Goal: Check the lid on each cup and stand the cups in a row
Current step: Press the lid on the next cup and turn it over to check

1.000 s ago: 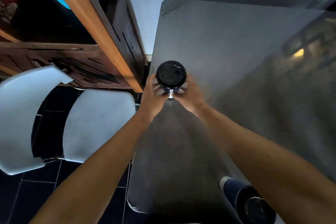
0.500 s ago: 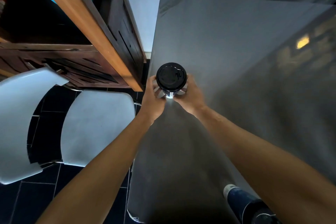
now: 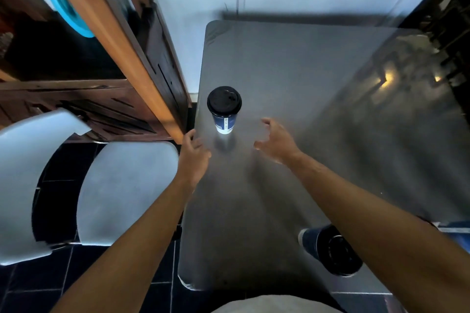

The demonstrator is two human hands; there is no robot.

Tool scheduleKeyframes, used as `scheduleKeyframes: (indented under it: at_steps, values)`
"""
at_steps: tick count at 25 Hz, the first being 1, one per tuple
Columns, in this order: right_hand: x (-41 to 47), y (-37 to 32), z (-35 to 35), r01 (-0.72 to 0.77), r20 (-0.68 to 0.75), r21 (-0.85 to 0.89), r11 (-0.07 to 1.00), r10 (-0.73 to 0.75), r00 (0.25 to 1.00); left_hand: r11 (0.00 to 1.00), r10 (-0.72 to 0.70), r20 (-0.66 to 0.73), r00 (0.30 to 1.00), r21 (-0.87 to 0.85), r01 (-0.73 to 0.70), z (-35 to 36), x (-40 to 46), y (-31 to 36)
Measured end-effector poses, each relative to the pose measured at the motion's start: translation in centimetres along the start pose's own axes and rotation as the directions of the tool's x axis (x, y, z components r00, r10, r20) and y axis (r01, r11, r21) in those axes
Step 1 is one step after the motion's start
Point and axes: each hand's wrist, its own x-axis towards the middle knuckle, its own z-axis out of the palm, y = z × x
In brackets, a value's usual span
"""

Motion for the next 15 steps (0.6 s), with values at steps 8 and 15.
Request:
scheduleKeyframes:
  at_steps: [8, 15]
  values:
    - [-12.6, 6.5, -6.4, -0.068, -0.169, 0.061, 0.996, 0.077, 0.983, 0.99, 0.082, 0.31, 0.947, 0.088, -0.114, 6.2, -10.4, -2.9]
    - [-18.8, 13.1, -7.5, -0.063, -0.169, 0.173, 0.983, 0.093, 0.981, 0.912, 0.21, 0.515, 0.831, 0.203, -0.356, 11.6, -19.2, -4.3]
